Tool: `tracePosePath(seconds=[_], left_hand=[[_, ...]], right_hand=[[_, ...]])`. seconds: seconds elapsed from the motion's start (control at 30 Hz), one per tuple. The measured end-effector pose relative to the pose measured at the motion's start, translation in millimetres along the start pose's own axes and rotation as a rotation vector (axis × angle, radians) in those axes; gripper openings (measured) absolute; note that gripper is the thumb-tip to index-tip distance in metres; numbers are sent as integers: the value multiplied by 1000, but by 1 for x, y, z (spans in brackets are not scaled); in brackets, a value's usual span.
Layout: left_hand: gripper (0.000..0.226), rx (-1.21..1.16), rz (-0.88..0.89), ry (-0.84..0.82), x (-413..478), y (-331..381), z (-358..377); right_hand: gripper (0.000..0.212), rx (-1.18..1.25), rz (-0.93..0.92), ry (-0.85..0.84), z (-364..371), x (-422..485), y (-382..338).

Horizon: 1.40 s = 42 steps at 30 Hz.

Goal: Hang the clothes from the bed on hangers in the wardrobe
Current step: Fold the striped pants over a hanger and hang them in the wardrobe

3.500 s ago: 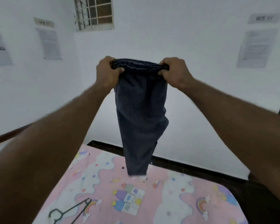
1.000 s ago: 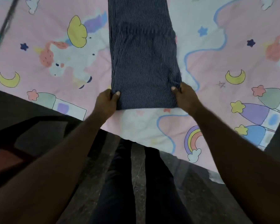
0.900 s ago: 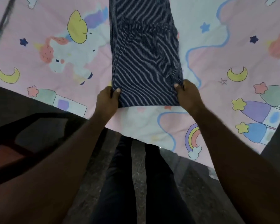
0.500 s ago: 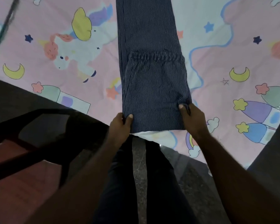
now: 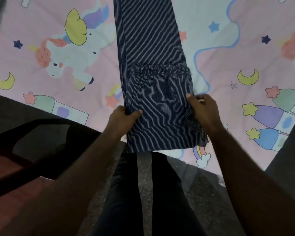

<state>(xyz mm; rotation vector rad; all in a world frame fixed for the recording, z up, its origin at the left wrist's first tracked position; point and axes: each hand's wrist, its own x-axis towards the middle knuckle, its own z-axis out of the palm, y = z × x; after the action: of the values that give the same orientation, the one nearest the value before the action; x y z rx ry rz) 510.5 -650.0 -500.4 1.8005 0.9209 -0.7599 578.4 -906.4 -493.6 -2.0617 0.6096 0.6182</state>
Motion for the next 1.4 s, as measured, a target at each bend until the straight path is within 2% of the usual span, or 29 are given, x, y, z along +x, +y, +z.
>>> tracePosePath(seconds=[0.07,0.17,0.3,0.43,0.53,0.67,0.77,0.83,0.93,0.97,1.03,1.17,1.23,1.3,1.4], left_hand=[[54,-122,38,12,17,22,-4],[51,-169,93,10,43,53,-10],[31,-317,73,-3,69,79,-15],[15,-281,144,-56,80,88,-26],[22,-292,186,-86,79,90,-41],[12,-374,262,-102,80,117,-67],[11,-511,406,-44,95,171,-97],[23,-552,454,-61,112,202,-116],[34,-410,281,-120,143,201,-112],[33,-388,204,-125,150,191,-105],[27,-404,160,-101,166,175,-97],[33,-390,173,-62,190,187,-106],[35,-293,209,-43,195,205,-111],[28,-215,301,3,199,222,-117],[14,-245,433,92,200,246,-133]], right_hand=[[43,42,-19,-15,2,20,-15],[51,107,-29,-105,5,47,-37],[29,133,-52,-151,13,68,-53],[33,149,-72,-150,14,77,-62],[23,233,-84,-197,12,78,-72],[16,322,-120,-246,11,89,-120],[16,491,-251,-193,10,116,-182],[27,609,-285,-234,12,140,-218],[36,494,-142,-349,33,169,-219],[38,423,-81,-335,41,177,-208],[39,332,-51,-272,51,189,-196],[36,327,-70,-254,51,216,-209],[28,321,-97,-253,48,224,-224],[23,292,-130,-255,47,227,-238],[20,297,-211,-256,42,225,-263]])
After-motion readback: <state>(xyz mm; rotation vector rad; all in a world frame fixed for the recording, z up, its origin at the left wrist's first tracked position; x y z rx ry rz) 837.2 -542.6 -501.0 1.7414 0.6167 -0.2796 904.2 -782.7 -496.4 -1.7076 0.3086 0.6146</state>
